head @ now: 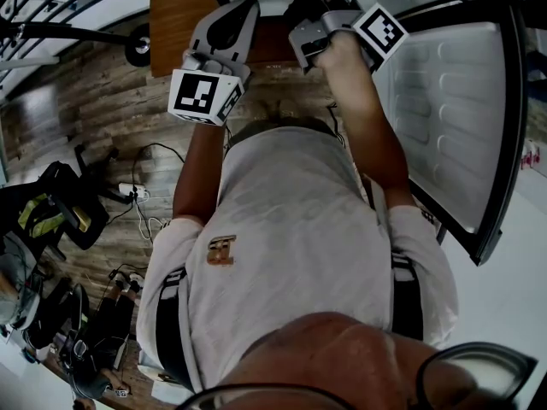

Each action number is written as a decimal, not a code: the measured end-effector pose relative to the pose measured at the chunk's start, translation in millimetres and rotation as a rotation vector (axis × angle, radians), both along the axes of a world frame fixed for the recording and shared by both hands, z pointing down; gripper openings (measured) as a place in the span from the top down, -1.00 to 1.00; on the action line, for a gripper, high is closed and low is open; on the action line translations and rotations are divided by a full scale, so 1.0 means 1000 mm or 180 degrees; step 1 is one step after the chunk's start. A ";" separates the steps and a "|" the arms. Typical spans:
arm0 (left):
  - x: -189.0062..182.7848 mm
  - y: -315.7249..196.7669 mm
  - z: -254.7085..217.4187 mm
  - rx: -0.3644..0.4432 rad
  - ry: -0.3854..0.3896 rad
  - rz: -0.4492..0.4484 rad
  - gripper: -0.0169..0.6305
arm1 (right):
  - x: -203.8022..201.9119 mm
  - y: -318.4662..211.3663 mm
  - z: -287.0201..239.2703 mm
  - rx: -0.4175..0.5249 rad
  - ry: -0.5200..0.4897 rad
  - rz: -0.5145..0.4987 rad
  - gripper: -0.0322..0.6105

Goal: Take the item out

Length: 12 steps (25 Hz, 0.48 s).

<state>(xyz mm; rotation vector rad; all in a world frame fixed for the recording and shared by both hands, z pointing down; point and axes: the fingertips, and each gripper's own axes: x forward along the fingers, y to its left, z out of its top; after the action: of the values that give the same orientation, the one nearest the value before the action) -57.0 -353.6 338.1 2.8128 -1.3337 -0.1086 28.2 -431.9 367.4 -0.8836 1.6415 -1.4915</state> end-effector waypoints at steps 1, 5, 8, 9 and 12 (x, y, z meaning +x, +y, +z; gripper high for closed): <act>0.000 -0.003 -0.003 0.0000 0.0005 0.0001 0.89 | 0.000 -0.001 -0.003 0.0009 -0.0003 0.0006 0.78; -0.005 -0.006 -0.011 -0.0002 0.0023 0.0004 0.89 | -0.004 0.002 -0.014 0.0051 0.0006 0.0009 0.78; -0.007 -0.006 -0.015 -0.0003 0.0027 0.0004 0.89 | -0.007 0.006 -0.019 0.0067 0.0026 0.0001 0.78; -0.007 -0.007 -0.016 0.0002 0.0029 0.0006 0.89 | -0.007 0.006 -0.019 0.0067 0.0031 -0.0002 0.78; -0.006 -0.011 -0.017 0.0001 0.0024 0.0002 0.89 | -0.007 0.005 -0.018 0.0067 0.0045 -0.0014 0.78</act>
<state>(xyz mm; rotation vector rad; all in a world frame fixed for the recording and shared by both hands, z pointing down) -63.3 -364.7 321.5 2.8101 -1.3314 -0.1192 20.7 -427.1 349.9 -0.8813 1.6674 -1.4714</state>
